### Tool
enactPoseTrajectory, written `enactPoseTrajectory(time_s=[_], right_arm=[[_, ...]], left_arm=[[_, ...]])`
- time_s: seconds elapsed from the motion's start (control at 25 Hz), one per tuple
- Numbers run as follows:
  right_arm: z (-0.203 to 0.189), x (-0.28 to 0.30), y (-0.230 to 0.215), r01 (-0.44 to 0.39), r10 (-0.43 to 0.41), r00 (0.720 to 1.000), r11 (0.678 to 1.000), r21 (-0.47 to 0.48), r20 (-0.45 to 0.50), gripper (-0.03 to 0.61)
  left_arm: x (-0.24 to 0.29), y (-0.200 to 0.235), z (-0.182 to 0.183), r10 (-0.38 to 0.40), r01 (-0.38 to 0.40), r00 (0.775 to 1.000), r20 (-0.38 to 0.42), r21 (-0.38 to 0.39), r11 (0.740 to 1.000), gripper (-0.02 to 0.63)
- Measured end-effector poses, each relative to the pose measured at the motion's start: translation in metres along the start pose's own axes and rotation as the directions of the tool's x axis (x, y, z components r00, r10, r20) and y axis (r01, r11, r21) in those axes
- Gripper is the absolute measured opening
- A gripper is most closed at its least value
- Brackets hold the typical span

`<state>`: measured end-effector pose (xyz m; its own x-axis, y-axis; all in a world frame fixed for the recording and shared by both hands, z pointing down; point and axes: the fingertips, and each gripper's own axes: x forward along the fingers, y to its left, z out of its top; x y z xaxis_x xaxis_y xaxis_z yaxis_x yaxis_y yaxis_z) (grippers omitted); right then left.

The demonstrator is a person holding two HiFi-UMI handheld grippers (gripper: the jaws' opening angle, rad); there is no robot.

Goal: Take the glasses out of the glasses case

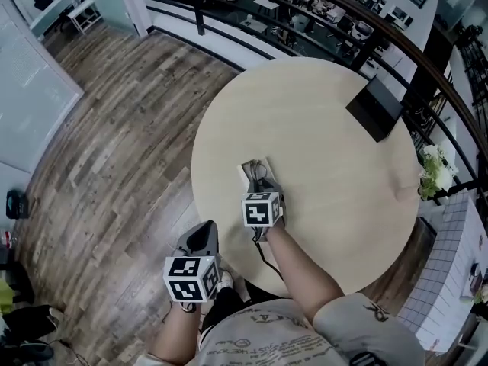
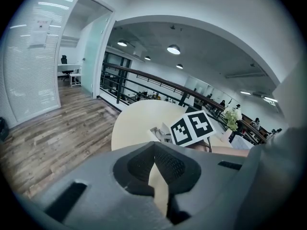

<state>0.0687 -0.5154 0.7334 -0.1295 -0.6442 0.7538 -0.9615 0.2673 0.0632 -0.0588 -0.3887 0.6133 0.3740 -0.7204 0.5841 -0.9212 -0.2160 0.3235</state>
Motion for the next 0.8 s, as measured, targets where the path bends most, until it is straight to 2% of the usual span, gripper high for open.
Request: enactPoseTrajectory(time_s=[0.16,0.36,0.56,0.8], right_arm=[[-0.005,0.006,-0.001,0.03,-0.033,0.999,0.997,-0.068,-0.04,0.083],[-0.007,0.009,-0.001,0.049,-0.056,0.997,0.991,-0.126,-0.055,0.034],[0.001,0.006,0.0,0.042,-0.044,0.999,0.995,-0.093,-0.013,0.028],[0.018,-0.017,0.0,0.046,-0.042,0.996,0.998,-0.049,0.08,0.028]], left_arm=[[0.0,0.0,0.001,0.001,-0.001,1.0,-0.005,-0.001,1.0,0.012],[-0.004,0.004,0.005,0.019,-0.019,1.0,0.017,-0.005,1.0,0.013],[-0.011,0.009,0.011,0.014,-0.014,0.999,0.034,-0.004,1.0,0.012],[-0.02,0.004,0.016,-0.008,0.007,0.999,0.048,0.013,1.0,0.012]])
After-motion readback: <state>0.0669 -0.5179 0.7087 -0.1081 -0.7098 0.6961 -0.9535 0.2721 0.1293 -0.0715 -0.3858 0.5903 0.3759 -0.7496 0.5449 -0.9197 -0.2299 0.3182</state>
